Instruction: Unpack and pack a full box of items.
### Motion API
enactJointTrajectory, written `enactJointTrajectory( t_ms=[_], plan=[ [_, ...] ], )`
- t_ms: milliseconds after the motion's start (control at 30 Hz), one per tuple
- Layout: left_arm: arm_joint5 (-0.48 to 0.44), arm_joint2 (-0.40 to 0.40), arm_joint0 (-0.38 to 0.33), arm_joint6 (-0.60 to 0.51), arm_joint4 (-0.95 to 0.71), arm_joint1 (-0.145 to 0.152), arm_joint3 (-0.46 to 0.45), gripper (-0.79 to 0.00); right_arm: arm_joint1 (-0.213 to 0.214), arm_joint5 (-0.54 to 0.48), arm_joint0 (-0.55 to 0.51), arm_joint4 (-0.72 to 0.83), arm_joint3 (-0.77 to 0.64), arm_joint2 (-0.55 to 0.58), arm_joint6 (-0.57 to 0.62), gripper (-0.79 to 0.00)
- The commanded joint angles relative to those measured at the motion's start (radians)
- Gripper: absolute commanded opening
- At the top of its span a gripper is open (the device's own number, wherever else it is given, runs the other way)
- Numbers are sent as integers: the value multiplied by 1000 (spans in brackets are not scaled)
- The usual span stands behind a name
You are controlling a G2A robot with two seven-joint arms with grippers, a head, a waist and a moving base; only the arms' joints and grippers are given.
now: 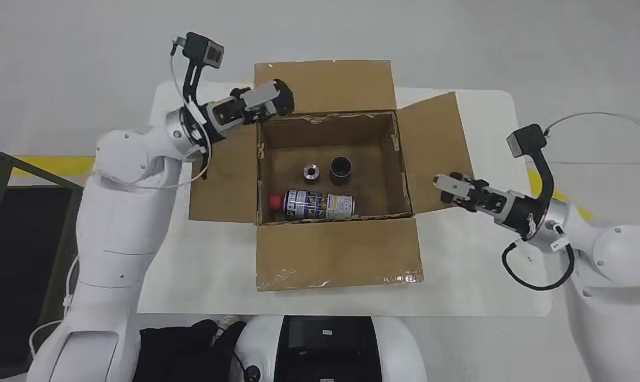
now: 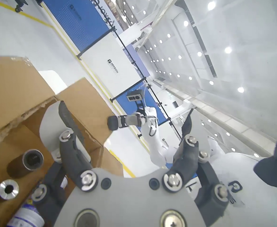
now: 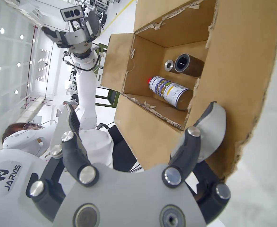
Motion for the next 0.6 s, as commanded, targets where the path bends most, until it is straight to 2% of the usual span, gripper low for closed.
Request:
enactJointTrajectory(
  t_ms=[0,233,367,433,567],
  plan=[
    [30,-64,16,-54,36,16,3,0,2,-8,-5,-5,12,2,-2,0],
    [104,-238,88,-160,-56,52,-20,0,8,-28,-26,-2,29,6,-22,0],
    [130,-318,138,-145,-32,69,-42,0,11,-33,-29,-5,33,6,-31,0],
    [150,-346,167,-143,-41,75,-53,0,13,-36,-29,-10,35,7,-37,0],
    [153,-351,171,-142,-40,76,-55,0,16,-37,-26,-9,38,5,-43,0]
  ],
)
